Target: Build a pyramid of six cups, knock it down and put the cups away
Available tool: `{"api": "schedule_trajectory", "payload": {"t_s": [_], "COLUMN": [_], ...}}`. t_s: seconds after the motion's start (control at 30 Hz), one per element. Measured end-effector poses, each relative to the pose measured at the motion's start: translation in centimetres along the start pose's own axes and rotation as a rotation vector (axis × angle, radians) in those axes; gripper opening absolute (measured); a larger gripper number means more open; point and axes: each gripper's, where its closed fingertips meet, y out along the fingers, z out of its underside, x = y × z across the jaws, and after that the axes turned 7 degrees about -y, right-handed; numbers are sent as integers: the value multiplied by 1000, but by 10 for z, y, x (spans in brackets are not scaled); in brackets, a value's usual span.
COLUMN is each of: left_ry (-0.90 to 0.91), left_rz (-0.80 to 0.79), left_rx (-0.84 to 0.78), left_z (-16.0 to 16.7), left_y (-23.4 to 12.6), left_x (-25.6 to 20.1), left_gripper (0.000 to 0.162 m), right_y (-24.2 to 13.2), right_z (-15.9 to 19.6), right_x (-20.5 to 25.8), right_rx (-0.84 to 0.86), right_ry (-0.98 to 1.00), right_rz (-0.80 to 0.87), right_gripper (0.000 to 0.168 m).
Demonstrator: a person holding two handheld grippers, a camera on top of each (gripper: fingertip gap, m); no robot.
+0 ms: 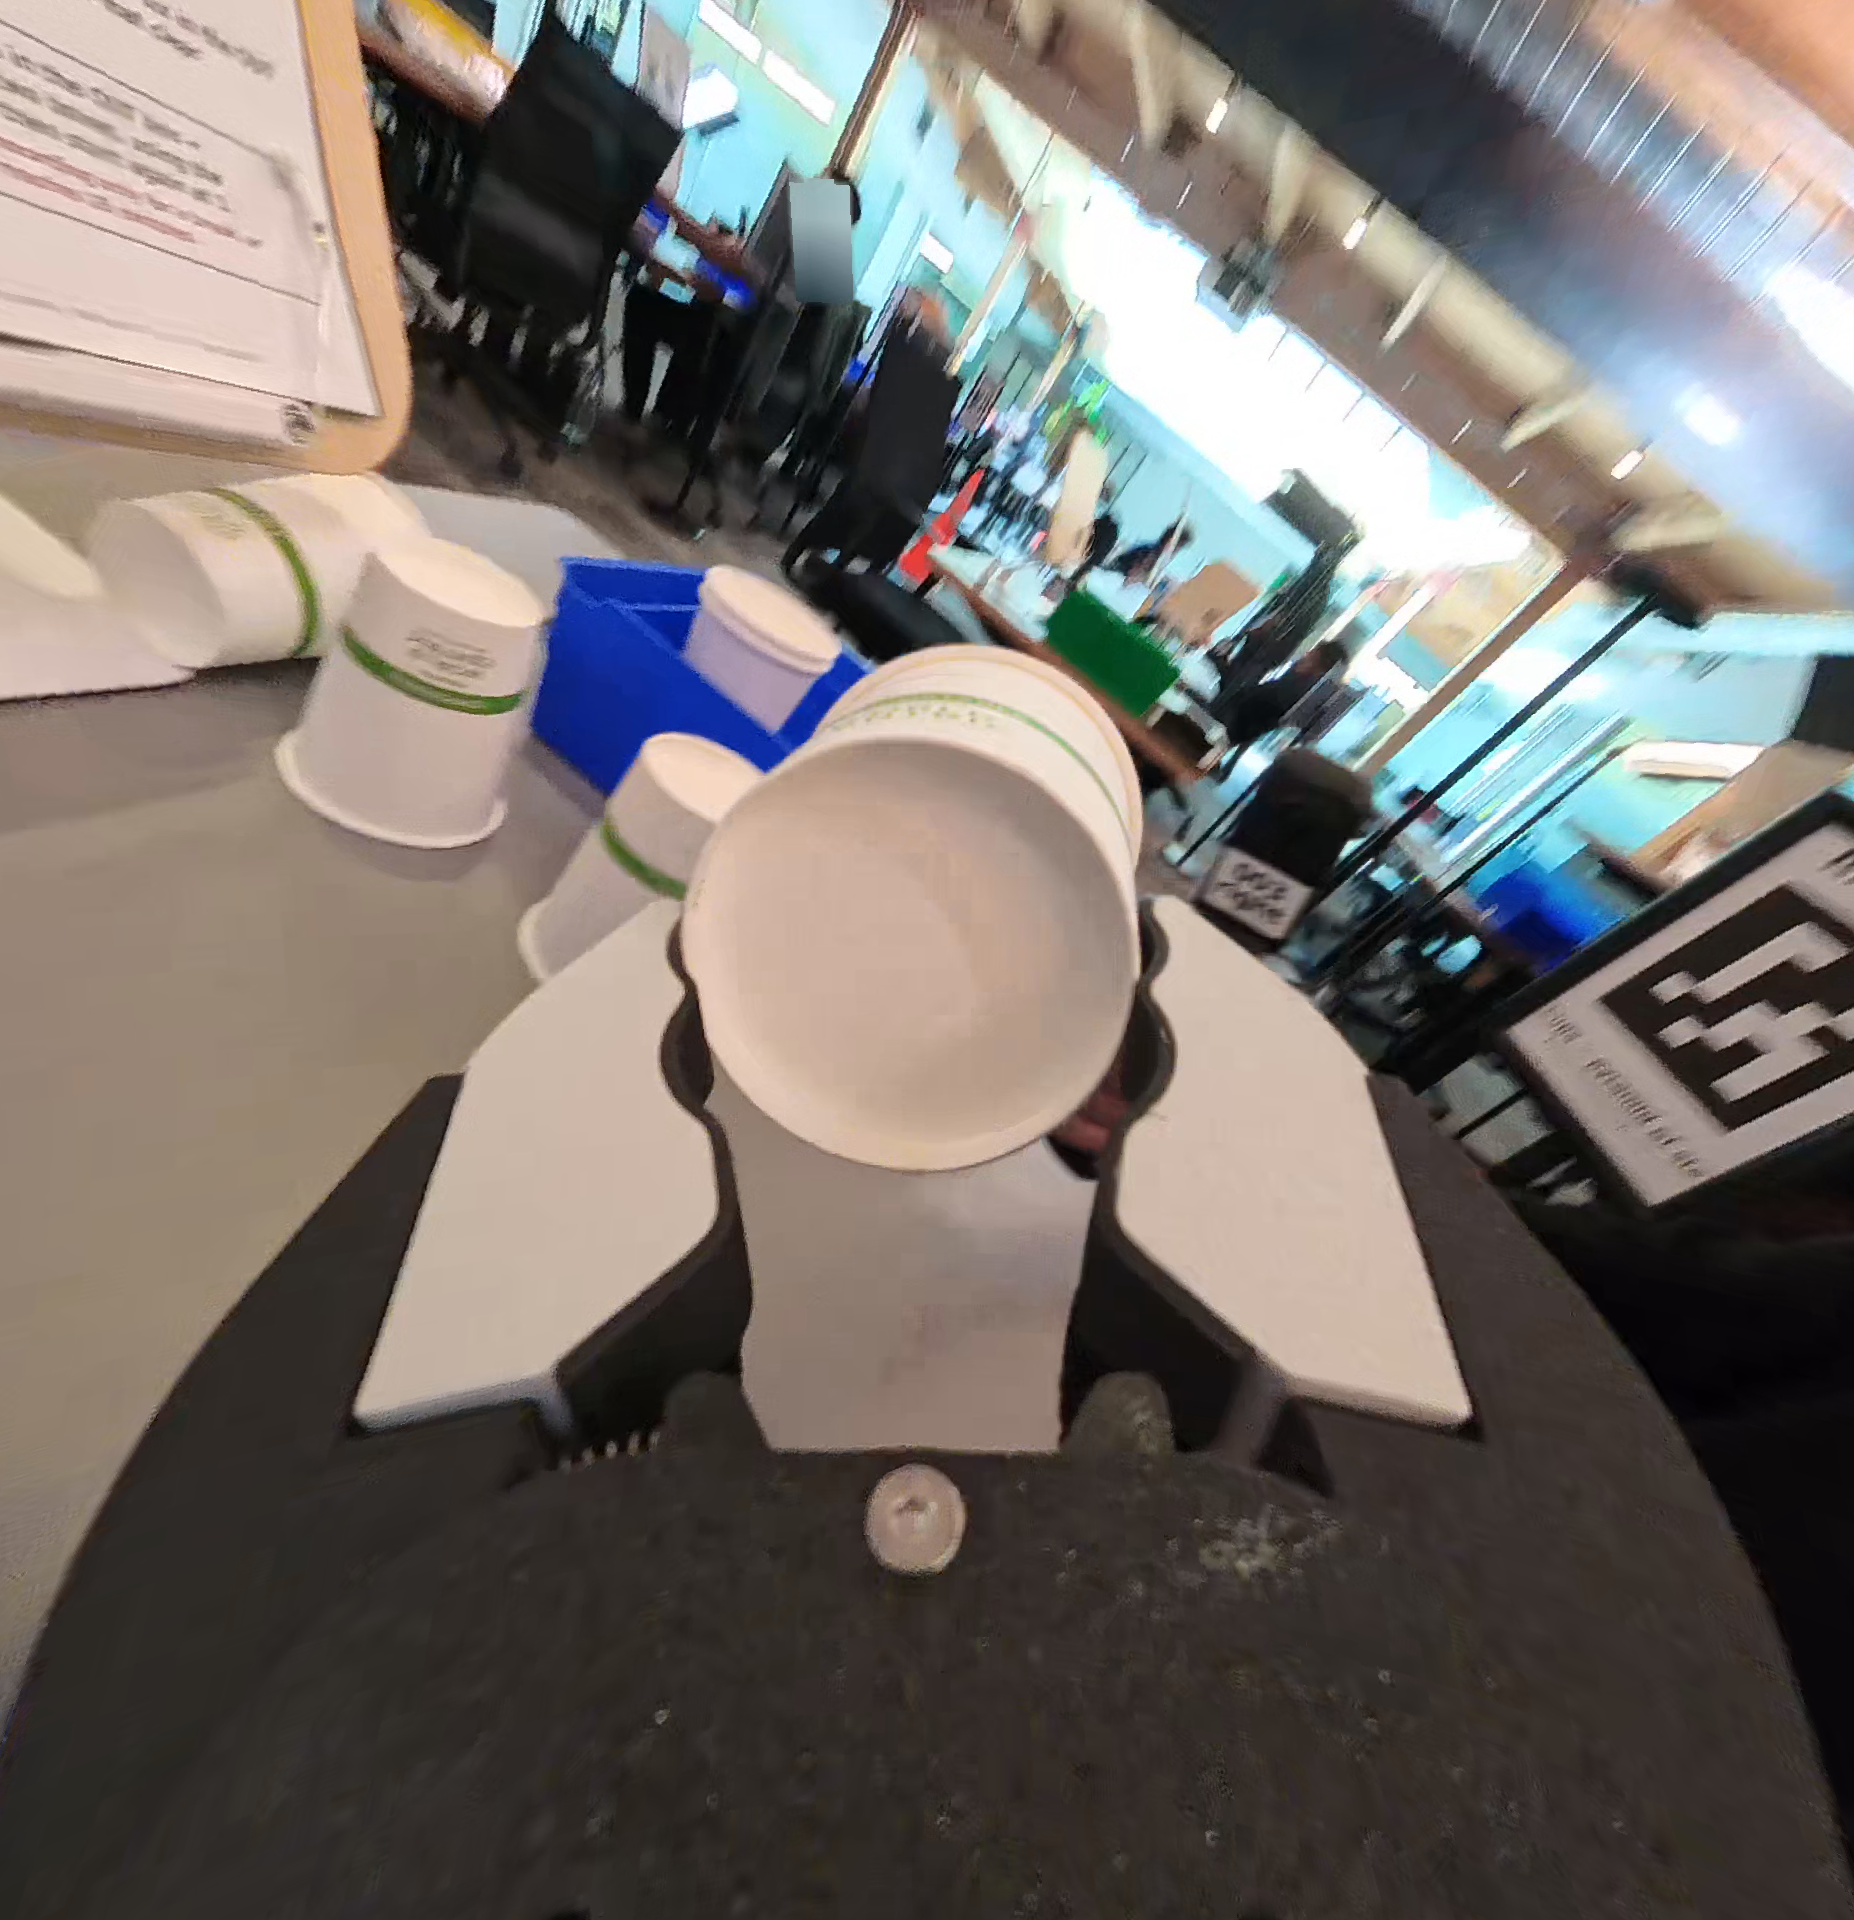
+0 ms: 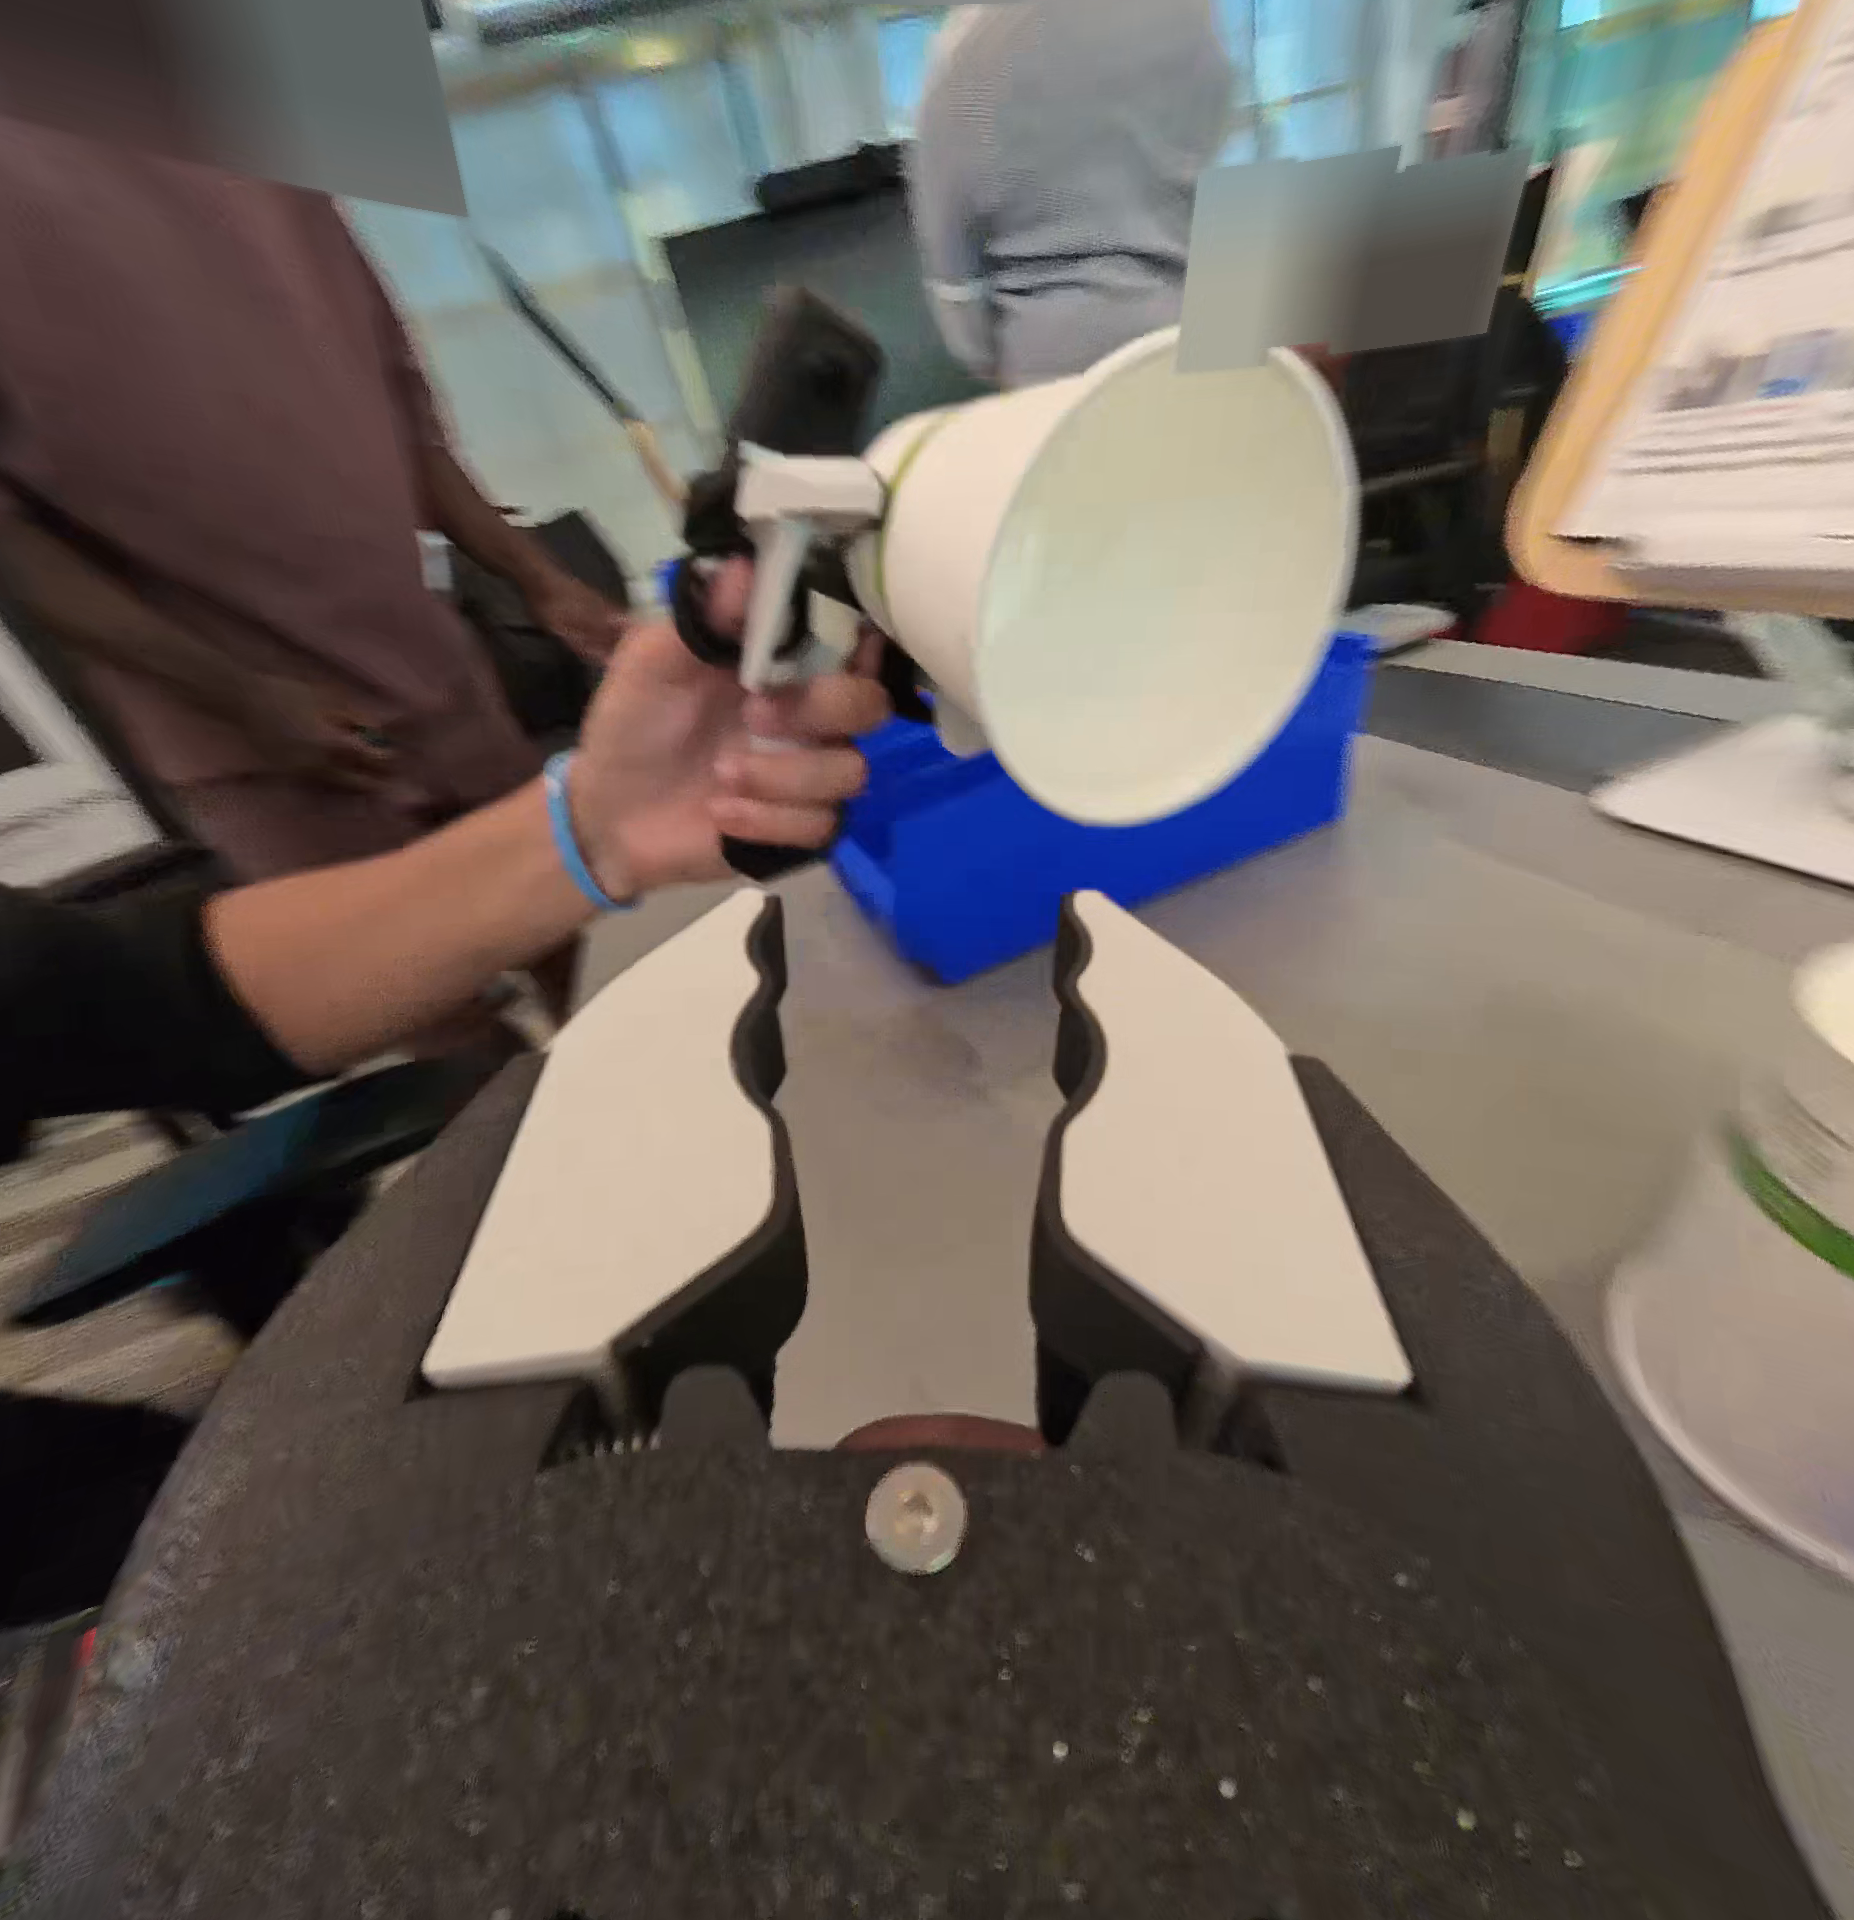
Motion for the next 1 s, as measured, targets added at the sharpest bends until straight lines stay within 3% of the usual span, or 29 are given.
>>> {"api": "schedule_trajectory", "payload": {"t_s": [0.2, 0.3, 0.43, 0.47, 0.5, 0.6, 0.7, 0.8, 0.9, 1.0], "left_ry": [-33, -36, -31, -33, -33, -31, -24, -15, 43, 130], "left_rz": [96, 114, 76, 46, 18, -49, -94, -118, -120, -140], "left_rx": [-20, -6, 7, -7, -23, -21, 33, 115, 170, 240], "left_z": [22, 29, 42, 45, 49, 77, 116, 152, 165, 177], "left_y": [14, 19, 21, 18, 14, 0, -7, -5, 2, 9], "left_x": [-22, -24, -18, -15, -12, -9, -10, -15, -20, -20], "left_gripper": [78, 78, 77, 85, 92, 93, 87, 85, 85, 84], "right_y": [22, 19, 11, 7, 2, -28, -74, -127, -161, -174], "right_z": [-35, -35, -32, -35, -40, -77, -127, -152, -141, -108], "right_x": [11, 15, 6, 3, -2, -29, -75, -144, -199, -239], "right_rx": [-142, -167, -172, -173, -163, -99, 91, 479, 851, 1080], "right_ry": [61, 104, 82, 82, 68, -86, -284, -425, -400, -293], "right_rz": [-145, -210, -163, -152, -130, 25, 268, 548, 588, 536], "right_gripper": [42, 3, 0, 0, 0, 0, 1, 0, 1, 1]}}
